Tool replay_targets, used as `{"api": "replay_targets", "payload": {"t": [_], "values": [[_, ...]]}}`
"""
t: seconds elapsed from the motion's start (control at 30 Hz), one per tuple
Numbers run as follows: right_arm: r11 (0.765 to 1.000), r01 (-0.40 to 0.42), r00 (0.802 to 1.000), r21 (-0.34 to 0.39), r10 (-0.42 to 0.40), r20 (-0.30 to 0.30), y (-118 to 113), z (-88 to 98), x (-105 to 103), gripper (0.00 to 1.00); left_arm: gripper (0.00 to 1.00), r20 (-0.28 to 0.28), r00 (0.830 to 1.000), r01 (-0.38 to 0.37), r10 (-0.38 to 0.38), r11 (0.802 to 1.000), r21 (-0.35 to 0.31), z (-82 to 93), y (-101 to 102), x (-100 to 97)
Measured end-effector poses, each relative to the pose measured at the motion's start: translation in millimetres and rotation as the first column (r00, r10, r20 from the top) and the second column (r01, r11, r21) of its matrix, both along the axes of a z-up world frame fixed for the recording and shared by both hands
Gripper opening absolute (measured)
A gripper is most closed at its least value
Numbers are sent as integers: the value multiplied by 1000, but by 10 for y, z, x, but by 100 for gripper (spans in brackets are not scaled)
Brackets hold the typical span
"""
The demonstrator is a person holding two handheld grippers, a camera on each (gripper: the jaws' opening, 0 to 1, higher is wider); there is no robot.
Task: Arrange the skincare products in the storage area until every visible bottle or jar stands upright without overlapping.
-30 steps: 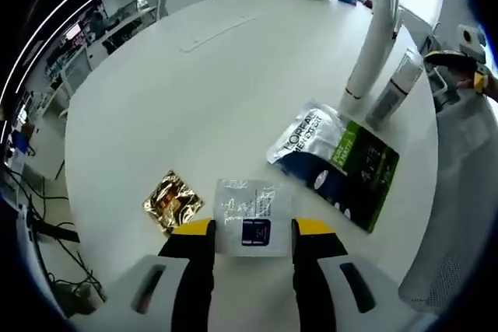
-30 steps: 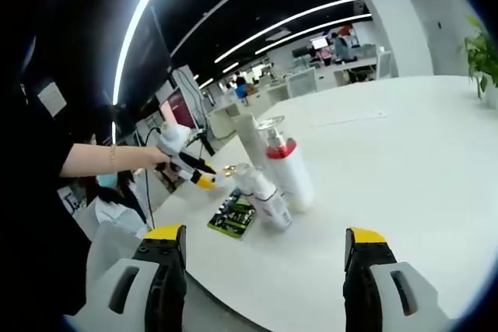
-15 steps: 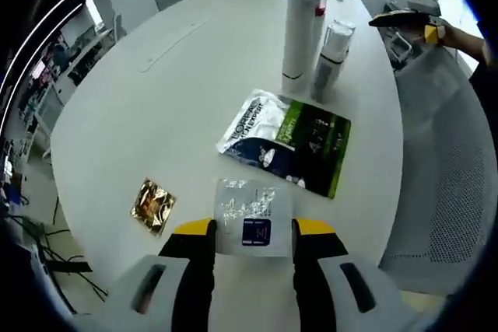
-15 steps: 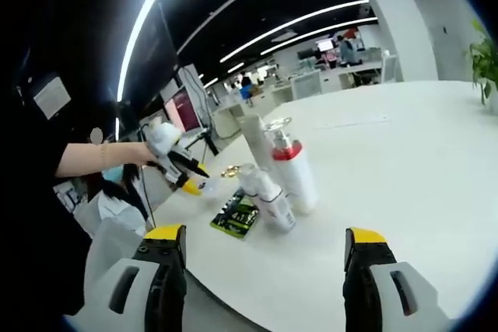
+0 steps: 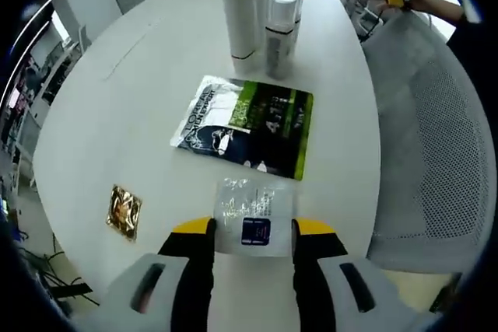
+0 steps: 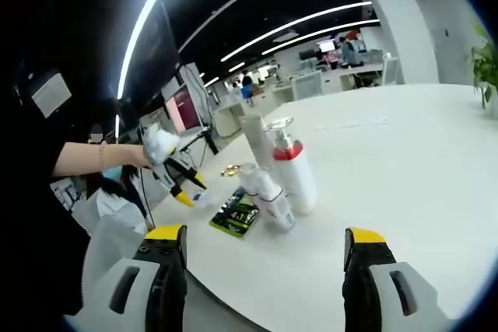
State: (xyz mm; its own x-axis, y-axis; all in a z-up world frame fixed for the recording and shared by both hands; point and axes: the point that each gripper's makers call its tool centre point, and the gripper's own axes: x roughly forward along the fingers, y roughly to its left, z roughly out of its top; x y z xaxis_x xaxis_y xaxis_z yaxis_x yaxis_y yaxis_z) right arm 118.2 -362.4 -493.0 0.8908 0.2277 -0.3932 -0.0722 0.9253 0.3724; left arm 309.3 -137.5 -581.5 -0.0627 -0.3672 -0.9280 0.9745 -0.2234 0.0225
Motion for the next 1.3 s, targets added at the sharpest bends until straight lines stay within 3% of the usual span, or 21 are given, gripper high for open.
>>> {"api": "replay_targets", "payload": {"t": [0.4, 0.77, 1.3], "values": [[1000, 19, 1000, -7, -19, -22, -36, -43, -9, 85, 34, -1, 995, 97, -97, 995, 23, -209, 70, 36], [999, 48, 998, -17, -49, -45, -85, -84, -11, 85, 34, -22, 988, 153, -153, 988, 5, -262, -4, 29], [998, 67, 997, -14, -68, -44, -99, -70, -10, 87, 34, -32, 987, 156, -156, 988, 13, -376, 7, -7]]}}
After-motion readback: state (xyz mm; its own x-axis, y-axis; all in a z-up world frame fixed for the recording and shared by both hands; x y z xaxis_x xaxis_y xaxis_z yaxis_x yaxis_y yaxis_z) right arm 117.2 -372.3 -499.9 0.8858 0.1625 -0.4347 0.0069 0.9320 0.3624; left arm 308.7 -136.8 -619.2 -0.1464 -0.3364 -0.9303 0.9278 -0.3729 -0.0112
